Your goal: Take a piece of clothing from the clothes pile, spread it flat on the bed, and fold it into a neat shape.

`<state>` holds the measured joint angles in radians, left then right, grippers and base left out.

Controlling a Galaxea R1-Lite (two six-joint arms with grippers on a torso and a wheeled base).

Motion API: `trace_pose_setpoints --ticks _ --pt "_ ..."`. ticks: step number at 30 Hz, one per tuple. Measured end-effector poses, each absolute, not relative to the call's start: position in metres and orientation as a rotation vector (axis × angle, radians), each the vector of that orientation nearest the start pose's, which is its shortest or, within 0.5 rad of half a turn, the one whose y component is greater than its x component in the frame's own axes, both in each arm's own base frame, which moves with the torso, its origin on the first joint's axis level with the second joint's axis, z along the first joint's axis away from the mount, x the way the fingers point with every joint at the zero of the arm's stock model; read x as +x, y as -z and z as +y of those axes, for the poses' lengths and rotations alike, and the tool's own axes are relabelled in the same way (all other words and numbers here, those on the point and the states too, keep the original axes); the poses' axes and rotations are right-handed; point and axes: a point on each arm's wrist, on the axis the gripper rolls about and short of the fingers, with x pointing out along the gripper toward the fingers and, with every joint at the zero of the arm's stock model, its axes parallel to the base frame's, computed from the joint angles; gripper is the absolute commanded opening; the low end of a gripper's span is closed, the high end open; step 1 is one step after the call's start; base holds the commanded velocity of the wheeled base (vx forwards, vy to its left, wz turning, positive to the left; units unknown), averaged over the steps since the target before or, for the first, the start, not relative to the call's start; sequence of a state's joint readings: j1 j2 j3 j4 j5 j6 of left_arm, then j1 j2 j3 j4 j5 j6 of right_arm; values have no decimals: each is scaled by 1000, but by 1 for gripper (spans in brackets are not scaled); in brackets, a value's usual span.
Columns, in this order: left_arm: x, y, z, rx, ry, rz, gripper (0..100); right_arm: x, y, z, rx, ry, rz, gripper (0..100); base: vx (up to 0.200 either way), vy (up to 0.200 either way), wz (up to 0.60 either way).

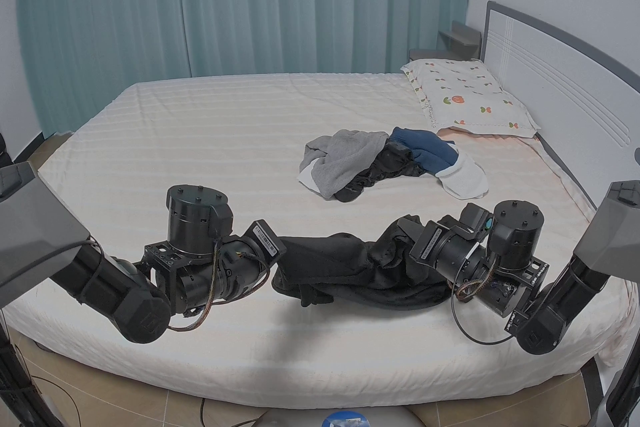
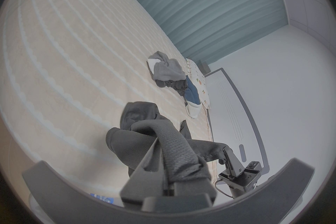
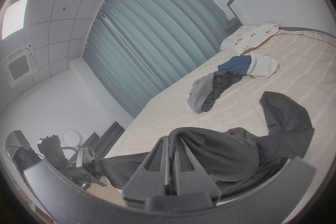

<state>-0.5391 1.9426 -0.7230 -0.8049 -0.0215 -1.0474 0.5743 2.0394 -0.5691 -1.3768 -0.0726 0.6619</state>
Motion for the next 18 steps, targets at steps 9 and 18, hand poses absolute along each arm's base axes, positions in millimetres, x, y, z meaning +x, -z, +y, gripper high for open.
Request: trace_pose_setpoints --ticks 9,18 --pt "288 -108 -165 -909 282 619 0 278 -105 176 638 -469 189 0 0 200 0" --pt "288 -114 -162 -913 287 602 0 280 -108 177 660 -491 128 0 0 200 0"
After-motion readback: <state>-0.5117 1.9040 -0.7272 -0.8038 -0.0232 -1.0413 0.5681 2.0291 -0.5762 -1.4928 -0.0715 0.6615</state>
